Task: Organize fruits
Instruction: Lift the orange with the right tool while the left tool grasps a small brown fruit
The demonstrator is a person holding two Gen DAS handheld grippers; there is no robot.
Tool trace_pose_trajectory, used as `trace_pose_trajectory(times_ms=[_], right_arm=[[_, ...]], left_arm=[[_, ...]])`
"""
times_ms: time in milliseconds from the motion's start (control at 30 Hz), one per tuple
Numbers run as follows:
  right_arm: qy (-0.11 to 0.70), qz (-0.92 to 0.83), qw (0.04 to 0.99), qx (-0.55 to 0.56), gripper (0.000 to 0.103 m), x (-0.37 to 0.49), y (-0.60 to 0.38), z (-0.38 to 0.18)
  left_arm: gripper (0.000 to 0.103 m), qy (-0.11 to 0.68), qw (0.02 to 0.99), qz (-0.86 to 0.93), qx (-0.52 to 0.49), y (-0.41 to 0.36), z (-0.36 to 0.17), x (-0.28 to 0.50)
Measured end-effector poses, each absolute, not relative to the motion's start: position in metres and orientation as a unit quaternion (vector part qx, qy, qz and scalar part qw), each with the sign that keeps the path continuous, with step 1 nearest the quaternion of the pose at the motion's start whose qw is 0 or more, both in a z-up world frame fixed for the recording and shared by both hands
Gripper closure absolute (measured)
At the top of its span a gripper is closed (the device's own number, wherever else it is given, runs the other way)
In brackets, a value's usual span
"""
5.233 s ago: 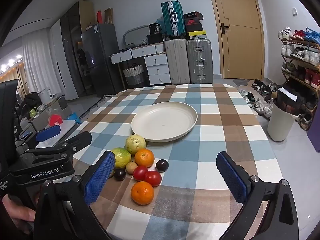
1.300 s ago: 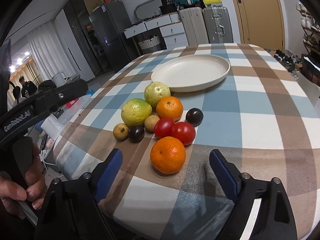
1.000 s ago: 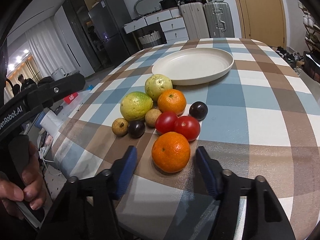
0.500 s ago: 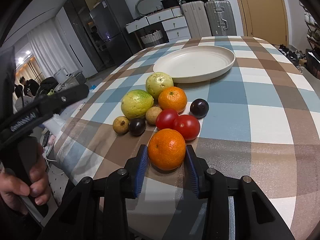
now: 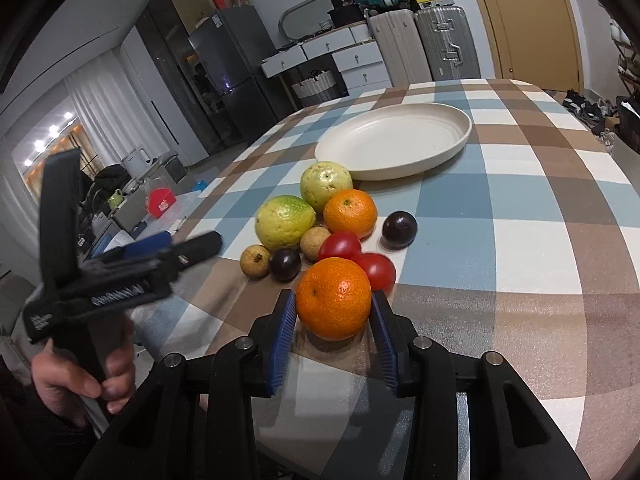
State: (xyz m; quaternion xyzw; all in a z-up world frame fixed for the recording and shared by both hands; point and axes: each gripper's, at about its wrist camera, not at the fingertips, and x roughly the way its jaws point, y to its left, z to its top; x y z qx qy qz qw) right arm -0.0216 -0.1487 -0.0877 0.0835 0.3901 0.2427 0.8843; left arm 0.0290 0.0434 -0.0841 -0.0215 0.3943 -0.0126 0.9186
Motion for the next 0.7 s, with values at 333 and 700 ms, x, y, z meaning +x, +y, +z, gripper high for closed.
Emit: trace_pose_trajectory(times_ms=[333, 700], right_arm=[[0.384, 0.250, 0.885, 0.086, 0.065, -0.020, -0.152, -0.085], [0.384, 0.253, 0.884, 0.089, 0.065, -0.020, -0.153, -0.086]], left_arm=[[0.002, 0.421, 0.906, -0.041, -0.035, 0.038, -0.102, 0.045], [0.035, 0.443, 0.888, -0.099, -0.079, 0.040, -0.119, 0.059]])
